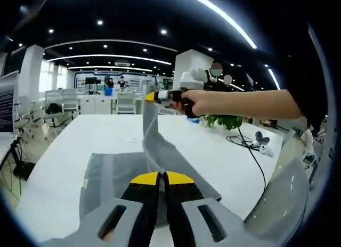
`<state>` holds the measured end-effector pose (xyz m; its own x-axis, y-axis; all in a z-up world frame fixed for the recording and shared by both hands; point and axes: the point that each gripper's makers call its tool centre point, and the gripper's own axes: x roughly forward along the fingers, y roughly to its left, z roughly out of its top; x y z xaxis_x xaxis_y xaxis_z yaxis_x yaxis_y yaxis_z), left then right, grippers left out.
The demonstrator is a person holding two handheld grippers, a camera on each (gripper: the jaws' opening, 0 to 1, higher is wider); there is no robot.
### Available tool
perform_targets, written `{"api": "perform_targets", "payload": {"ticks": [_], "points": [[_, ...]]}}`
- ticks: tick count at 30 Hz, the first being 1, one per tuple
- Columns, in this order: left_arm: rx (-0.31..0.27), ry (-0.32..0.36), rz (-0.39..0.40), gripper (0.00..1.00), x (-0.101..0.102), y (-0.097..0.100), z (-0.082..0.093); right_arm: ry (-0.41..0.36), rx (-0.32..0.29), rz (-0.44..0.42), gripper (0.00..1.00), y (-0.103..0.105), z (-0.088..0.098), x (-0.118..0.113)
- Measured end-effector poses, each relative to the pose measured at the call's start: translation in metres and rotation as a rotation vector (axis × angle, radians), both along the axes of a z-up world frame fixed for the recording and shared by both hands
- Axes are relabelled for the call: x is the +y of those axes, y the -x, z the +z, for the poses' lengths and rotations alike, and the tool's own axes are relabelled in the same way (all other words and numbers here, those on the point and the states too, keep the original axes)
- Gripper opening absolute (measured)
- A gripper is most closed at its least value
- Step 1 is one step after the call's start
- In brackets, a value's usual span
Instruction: Fold the towel on the table until its edges align and the towel forms a compact rectangular stack.
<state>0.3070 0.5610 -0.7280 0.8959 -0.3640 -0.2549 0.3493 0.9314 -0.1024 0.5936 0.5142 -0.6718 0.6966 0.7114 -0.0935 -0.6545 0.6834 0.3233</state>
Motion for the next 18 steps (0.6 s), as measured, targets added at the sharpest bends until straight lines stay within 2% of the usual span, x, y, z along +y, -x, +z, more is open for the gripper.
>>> {"api": "perform_targets", "payload": {"ticks": [2, 7, 12, 18], "points": [[0.01, -0.016, 0.03, 0.04, 0.008, 0.003, -0.003, -0.011, 0.006, 0.009, 0.0, 0.005, 0.001, 0.007], [0.01, -0.004, 0.076, 0.04, 0.019, 0.007, -0.005, -0.004, 0.009, 0.025, 0.0, 0.007, 0.0, 0.019], [0.042, -0.006, 0.143, 0.04, 0.038, 0.006, -0.02, 0.015, 0.025, 0.058, 0.0, 0.003, -0.009, 0.04], [0.062, 0.004, 0.185, 0.04, 0.053, 0.005, -0.027, 0.032, 0.041, 0.076, 0.0, -0.003, -0.022, 0.059]]}}
